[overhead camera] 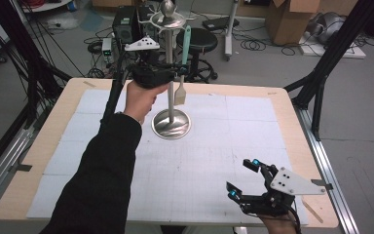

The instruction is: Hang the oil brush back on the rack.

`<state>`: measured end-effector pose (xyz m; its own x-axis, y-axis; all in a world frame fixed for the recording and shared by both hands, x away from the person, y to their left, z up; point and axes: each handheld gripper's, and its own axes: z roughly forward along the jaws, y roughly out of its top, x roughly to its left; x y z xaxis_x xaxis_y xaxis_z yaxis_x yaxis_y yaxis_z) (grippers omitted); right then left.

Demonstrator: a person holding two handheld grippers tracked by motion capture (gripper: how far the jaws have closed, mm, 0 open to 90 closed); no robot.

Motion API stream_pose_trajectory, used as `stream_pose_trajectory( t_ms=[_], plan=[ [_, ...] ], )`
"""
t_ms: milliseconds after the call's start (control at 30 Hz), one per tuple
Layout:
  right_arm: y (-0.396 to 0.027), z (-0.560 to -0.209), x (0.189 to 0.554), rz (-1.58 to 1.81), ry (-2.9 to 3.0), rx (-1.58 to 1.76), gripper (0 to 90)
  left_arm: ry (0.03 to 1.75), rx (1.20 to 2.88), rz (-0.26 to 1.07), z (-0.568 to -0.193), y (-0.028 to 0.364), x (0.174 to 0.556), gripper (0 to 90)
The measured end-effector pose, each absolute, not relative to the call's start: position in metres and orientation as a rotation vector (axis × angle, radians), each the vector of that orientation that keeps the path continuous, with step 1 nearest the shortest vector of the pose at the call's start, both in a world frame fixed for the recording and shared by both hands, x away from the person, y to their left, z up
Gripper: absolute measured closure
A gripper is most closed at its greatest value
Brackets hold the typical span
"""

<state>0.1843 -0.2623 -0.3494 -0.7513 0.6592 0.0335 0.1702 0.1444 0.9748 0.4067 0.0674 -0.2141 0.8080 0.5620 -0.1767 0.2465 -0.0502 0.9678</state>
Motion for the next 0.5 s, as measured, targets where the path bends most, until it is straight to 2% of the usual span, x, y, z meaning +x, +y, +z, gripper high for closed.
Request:
stream_pose_trajectory(
  t_ms=[500],
  plan=[
    [-0.2637,-0.3492,0.1836,1.640,2.020,0.795,16.4,0.685,1.645,0.322,-0.2164,0.0663,0.4068,83.9]
  ],
)
